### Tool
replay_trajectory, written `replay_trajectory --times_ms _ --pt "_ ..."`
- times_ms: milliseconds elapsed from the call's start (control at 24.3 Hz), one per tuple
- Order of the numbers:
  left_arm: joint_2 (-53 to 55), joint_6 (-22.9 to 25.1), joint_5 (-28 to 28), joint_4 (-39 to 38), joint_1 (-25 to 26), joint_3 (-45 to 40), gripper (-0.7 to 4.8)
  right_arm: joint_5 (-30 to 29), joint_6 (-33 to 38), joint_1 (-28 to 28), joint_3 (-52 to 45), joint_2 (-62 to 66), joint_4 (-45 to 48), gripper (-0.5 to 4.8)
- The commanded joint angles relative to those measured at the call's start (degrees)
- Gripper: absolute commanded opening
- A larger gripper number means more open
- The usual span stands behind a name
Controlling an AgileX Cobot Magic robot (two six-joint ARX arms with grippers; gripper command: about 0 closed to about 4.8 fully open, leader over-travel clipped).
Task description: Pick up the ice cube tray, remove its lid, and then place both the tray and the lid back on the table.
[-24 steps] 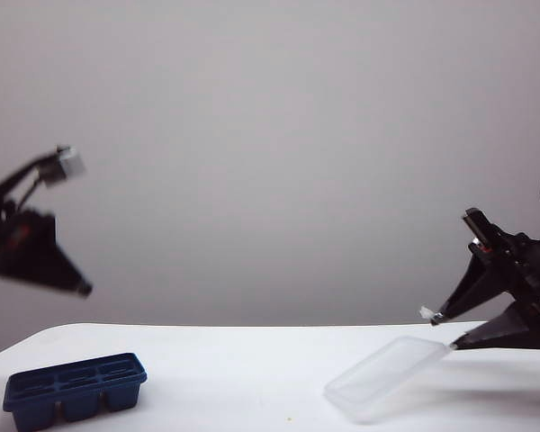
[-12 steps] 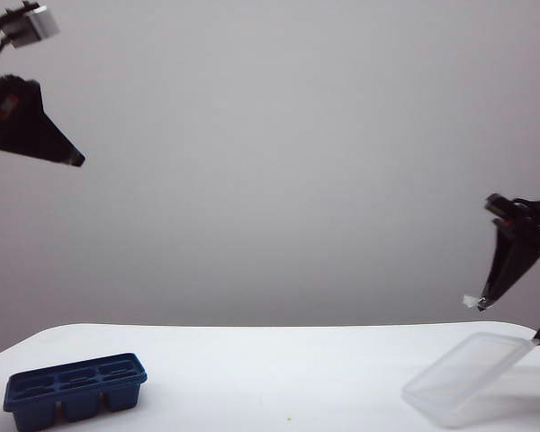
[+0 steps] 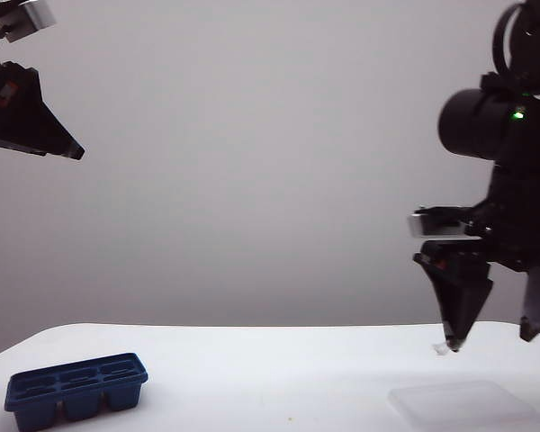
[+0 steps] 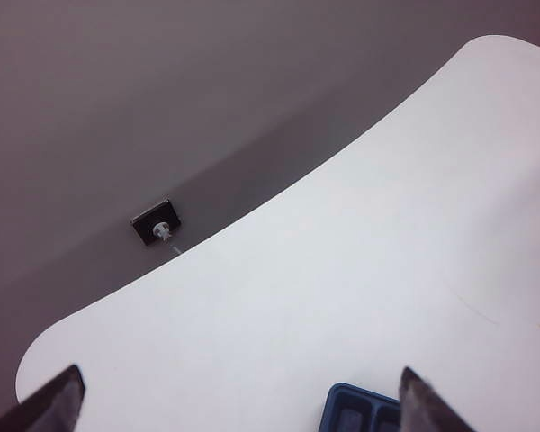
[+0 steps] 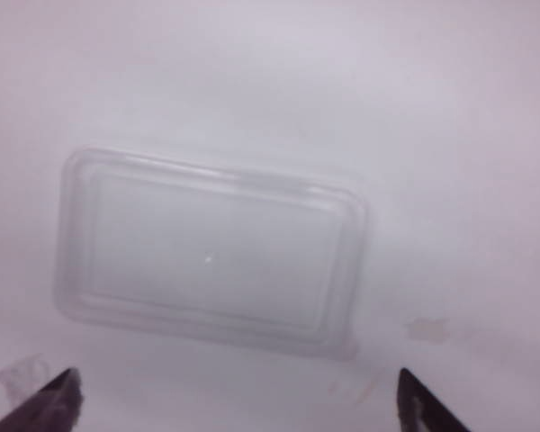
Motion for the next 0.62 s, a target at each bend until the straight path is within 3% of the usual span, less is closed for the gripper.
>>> replay_trajectory --times_ms 41,205,370,534,616 --pt "-0.28 -1.14 1.84 0.11 -0.07 0.07 4.79 1.81 -1.16 0.09 1.36 -0.28 -1.68 4.42" --pt "-1.51 -5.09 4.57 -1.51 -0.04 0.09 4.79 1.42 -0.96 0.07 2.12 -2.32 -3.74 4.42" --pt "-5.40 -5.11 4.02 -4.96 -0.04 0.07 4.79 -0.24 0.63 0.09 2.03 -7.93 -4.44 4.42" --pt "-13.88 -5.18 -2.82 -10.53 0.00 0.02 4.79 -4.07 4.90 -0.11 1.86 -18.51 -4.26 4.35" --pt "-17.84 -6.23 -4.94 -12.04 0.00 0.02 4.79 -4.13 6.32 -0.11 1.62 -22.40 -3.87 3.80"
